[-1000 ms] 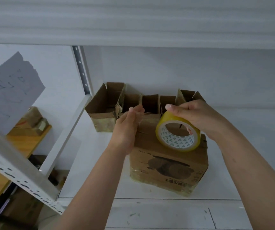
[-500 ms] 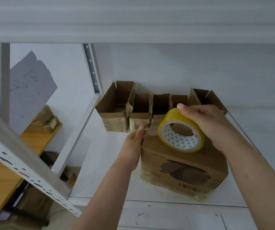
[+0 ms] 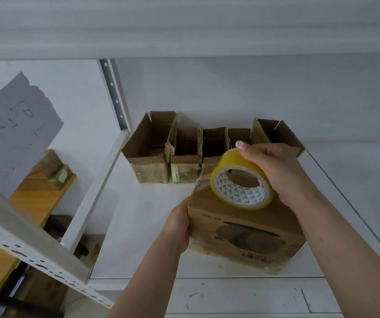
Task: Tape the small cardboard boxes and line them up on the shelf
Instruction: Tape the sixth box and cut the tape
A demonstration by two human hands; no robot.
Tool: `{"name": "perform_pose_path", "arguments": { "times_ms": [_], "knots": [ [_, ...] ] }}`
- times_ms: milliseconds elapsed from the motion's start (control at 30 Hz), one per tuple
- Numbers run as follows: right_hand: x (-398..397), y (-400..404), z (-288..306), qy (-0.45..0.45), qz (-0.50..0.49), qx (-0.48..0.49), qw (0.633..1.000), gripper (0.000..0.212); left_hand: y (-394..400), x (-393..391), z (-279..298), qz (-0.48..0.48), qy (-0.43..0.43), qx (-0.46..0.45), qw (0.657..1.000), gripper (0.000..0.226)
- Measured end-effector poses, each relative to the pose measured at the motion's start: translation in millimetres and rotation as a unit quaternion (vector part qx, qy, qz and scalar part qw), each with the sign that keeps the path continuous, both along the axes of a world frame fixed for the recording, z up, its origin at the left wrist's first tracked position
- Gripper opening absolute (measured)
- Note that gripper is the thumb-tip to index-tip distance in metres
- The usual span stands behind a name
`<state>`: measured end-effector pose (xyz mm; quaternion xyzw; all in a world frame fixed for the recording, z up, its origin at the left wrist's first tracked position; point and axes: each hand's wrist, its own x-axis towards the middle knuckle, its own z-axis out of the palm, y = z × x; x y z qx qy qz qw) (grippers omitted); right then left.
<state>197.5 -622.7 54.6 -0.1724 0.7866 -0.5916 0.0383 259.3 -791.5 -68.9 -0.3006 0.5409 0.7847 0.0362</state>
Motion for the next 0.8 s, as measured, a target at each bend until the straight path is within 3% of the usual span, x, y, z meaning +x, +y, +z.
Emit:
{"name": "perform_pose_path", "arguments": {
  "times_ms": [133,233,333,400,467,567,667,800],
  "knots": [
    [0,-1,1,0.002,0.011,0.007,1.000,0.043,-3,-3,13,-0.014,-0.013,-0.031,0.999,0.034],
    [-1,1,2,-0.003,0.021,0.009,1.000,0.043,-6,-4,22,-0.044,-0.018,-0.107,0.993,0.032],
    [-2,2,2,-0.002,0.024,0.006,1.000,0.051,-11,-7,40,-0.027,0.056,-0.190,0.980,0.033],
    [-3,2,1,-0.010,0.020,0.003,1.000,0.059,-10,-4,58,-0.029,0.160,-0.246,0.956,0.033],
    [-3,2,1,-0.015,0.017,0.014,1.000,0.063,-1,1,71,-0.096,0.254,-0.277,0.922,0.057],
    [-6,5,-4,-0.019,0.014,0.012,1.000,0.074,16,4,71,-0.174,0.268,-0.314,0.894,0.081],
    [-4,13,-14,-0.081,0.073,-0.030,0.994,0.054,16,2,69,-0.181,0.269,-0.362,0.874,0.092],
    [-3,33,-23,-0.162,0.130,-0.160,0.965,0.047,17,0,73,-0.208,0.265,-0.474,0.814,0.092]
  ]
}}
